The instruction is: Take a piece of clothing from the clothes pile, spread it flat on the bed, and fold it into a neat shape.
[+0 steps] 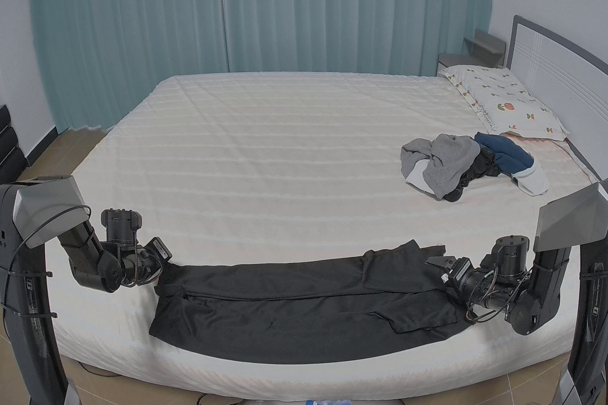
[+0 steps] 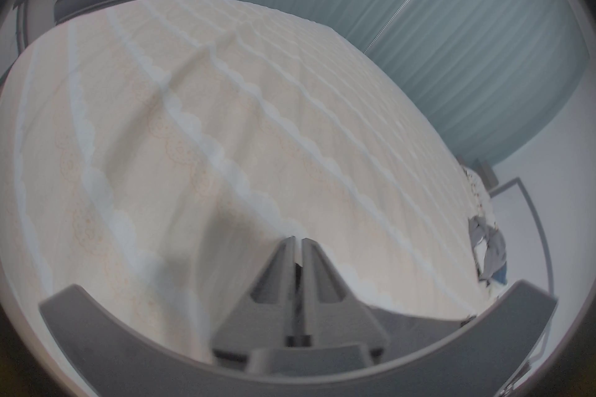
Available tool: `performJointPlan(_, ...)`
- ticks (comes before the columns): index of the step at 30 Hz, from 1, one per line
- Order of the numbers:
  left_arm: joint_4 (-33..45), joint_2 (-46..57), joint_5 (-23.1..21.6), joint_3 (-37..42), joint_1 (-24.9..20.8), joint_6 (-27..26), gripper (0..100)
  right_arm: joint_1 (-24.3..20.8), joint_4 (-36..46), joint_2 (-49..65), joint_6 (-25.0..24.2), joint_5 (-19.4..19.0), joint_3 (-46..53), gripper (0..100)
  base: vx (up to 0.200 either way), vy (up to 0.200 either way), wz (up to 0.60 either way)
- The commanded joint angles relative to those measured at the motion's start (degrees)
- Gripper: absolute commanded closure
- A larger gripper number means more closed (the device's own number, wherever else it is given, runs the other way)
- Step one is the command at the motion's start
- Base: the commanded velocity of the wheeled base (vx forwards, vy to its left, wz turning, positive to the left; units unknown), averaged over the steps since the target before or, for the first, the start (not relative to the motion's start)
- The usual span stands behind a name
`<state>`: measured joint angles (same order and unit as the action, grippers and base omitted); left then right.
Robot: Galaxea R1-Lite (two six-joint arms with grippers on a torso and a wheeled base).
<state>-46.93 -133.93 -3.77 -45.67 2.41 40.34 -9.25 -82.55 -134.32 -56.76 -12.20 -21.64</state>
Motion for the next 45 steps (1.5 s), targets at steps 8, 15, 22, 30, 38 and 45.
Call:
performJointPlan(8, -2.2, -0.11, 0.25, -0.04, 2.51, 4.75, 100, -0.06, -0.68, -0.6, 0.07, -0.01, 0.72, 0, 0.0, 0.0, 0.0)
performJointPlan(15, -4.13, -0.11, 0.16, 0.75, 2.86, 4.66, 100, -0.06, -0.77, -0.6, 0.07, -0.01, 0.72, 0, 0.0, 0.0, 0.0)
performJointPlan(22, -4.04, 0.33, -0.63, 1.9, 2.42, 4.57, 100, -0.06, -0.77, -0.68, 0.16, -0.01, 0.72, 0, 0.0, 0.0, 0.0)
performJointPlan(30, -5.1, 1.56, -5.55, 4.36, 2.42, 4.57, 0, -0.06, -0.77, -0.68, 0.25, -0.01, 0.72, 0, 0.0, 0.0, 0.0)
performJointPlan(38, -8.0, 1.65, -9.42, 6.38, 1.72, 2.29, 0, -0.15, -0.77, -0.95, 0.33, -0.01, 0.72, 0, 0.0, 0.0, 0.0)
performJointPlan(45, -8.09, 0.6, -9.24, 6.2, 1.1, -0.17, 0, -0.33, -0.77, -1.04, 0.42, -0.01, 0.72, 0, 0.0, 0.0, 0.0)
